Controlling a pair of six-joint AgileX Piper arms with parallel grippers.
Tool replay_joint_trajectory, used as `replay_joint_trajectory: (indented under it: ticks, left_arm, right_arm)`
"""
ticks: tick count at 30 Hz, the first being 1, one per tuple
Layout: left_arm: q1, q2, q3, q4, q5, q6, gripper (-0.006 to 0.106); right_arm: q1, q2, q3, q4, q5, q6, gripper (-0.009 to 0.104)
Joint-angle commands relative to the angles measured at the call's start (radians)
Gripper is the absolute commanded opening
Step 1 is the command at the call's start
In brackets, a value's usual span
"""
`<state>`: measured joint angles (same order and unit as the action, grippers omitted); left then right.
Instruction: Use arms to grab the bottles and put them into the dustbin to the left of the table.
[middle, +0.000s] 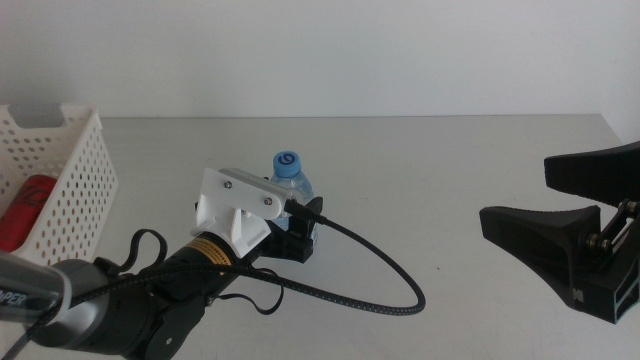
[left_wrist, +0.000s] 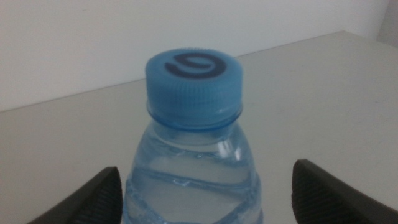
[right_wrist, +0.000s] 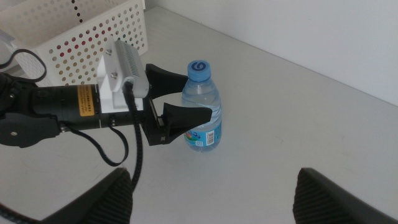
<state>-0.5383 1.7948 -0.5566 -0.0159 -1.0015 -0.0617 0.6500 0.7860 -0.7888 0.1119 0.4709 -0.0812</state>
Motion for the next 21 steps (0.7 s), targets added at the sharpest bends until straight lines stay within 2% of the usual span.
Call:
replay_joint_trajectory:
  ticks: [1,14,17,21]
  left_arm:
    - [0.002,-0.017,-0.038,-0.001,-0.088,-0.024,0.093]
    - [0.002,0.095,-0.056,-0.001,-0.194,-0.058,0.092]
    - [0.001,0.105,-0.056,-0.001,-0.219,-0.073,0.085]
    - [0.001,0.105,-0.056,0.003,-0.221,-0.073,0.065]
  right_arm:
    - [-0.002,-0.002,-0.028,-0.006,-0.067,-0.015,0.066]
    - [-0.002,-0.002,-0.028,-0.006,-0.067,-0.015,0.066]
    - [-0.002,-0.002,-0.028,-0.006,-0.067,-0.015,0.066]
    - [-0.002,-0.002,-0.028,-0.006,-0.067,-0.015,0.066]
